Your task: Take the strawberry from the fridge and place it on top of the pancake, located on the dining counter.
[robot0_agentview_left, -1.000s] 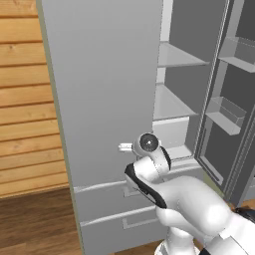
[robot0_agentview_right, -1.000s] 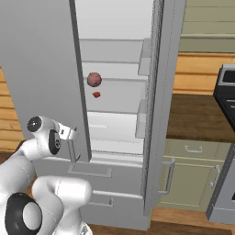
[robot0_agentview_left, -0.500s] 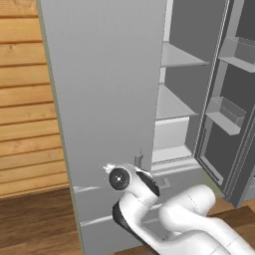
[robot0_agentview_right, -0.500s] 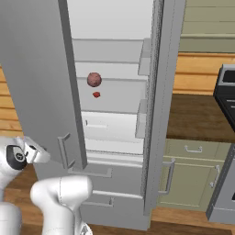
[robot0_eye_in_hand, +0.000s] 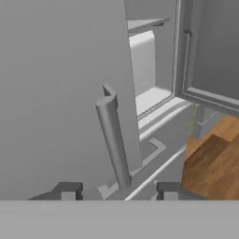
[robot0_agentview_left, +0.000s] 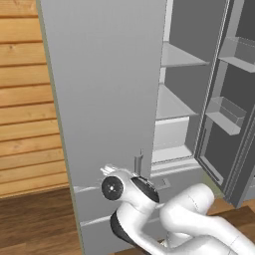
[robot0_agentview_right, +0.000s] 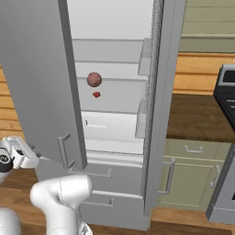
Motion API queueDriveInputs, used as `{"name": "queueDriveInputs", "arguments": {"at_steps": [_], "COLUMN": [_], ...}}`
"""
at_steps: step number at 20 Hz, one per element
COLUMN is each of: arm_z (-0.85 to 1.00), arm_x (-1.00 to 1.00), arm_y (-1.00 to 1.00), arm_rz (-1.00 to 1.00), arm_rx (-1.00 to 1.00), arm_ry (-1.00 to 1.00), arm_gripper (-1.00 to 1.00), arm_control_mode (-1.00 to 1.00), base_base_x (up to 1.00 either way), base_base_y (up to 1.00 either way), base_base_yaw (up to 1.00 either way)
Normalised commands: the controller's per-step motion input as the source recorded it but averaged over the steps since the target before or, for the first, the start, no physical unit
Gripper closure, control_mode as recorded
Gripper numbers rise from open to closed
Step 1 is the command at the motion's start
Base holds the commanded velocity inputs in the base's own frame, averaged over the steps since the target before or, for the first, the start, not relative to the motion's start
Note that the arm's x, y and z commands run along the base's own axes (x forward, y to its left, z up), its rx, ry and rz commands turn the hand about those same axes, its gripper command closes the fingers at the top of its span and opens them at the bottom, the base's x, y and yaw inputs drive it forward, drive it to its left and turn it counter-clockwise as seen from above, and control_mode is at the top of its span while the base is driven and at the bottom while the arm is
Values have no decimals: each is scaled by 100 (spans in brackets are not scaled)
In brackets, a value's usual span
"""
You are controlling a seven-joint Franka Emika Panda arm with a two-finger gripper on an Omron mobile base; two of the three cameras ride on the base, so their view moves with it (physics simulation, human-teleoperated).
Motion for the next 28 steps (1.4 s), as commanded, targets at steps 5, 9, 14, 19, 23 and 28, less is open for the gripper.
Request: {"name": "queueDriveInputs", "arguments": {"at_steps": [5,9,14,19,23,28], "arm_z": [88,74,95,41,2,0], "arm_x": [-2,6,-10,57,74,98], "arm_y": [-82,-100,-80,-52,-24,2], "arm_rz": [-2,0,0,3,7,7], "arm_rx": [74,91,76,60,26,12], "arm_ry": [22,26,16,30,17,9], "arm_gripper": [-100,-100,-100,-100,-100,-100], "arm_control_mode": [-100,-100,-100,-100,-100,-100], "base_base_x": [0,0,0,0,0,0], "base_base_y": [0,0,0,0,0,0], "base_base_yaw": [0,0,0,0,0,0]}}
